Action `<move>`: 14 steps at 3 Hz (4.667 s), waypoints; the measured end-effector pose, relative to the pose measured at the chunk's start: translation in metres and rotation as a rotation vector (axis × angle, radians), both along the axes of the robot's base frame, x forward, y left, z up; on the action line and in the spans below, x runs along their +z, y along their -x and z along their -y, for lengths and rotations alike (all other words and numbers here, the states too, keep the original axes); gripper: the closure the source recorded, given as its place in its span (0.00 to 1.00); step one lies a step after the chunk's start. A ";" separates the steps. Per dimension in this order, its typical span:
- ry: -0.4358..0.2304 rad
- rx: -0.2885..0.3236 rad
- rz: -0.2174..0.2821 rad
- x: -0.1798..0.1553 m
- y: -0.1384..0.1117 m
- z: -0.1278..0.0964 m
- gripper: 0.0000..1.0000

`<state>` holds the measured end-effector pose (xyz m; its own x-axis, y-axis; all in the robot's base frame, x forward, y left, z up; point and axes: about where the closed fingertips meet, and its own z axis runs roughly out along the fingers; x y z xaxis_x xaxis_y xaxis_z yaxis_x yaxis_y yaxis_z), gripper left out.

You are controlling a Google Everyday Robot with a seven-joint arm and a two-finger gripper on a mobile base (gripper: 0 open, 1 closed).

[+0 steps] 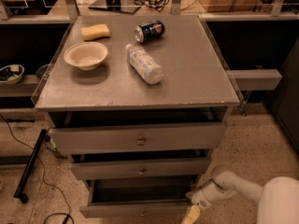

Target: Open bottom drawer

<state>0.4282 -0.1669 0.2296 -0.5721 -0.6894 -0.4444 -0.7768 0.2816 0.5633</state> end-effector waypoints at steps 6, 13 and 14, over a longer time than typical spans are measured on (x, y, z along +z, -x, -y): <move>-0.047 0.022 0.011 0.011 0.021 0.006 0.00; -0.088 0.041 -0.012 0.014 0.021 0.008 0.96; -0.088 0.042 -0.012 0.014 0.021 0.008 1.00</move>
Offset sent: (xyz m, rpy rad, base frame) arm -0.0384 -0.0080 0.0023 0.0466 0.0089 -0.0117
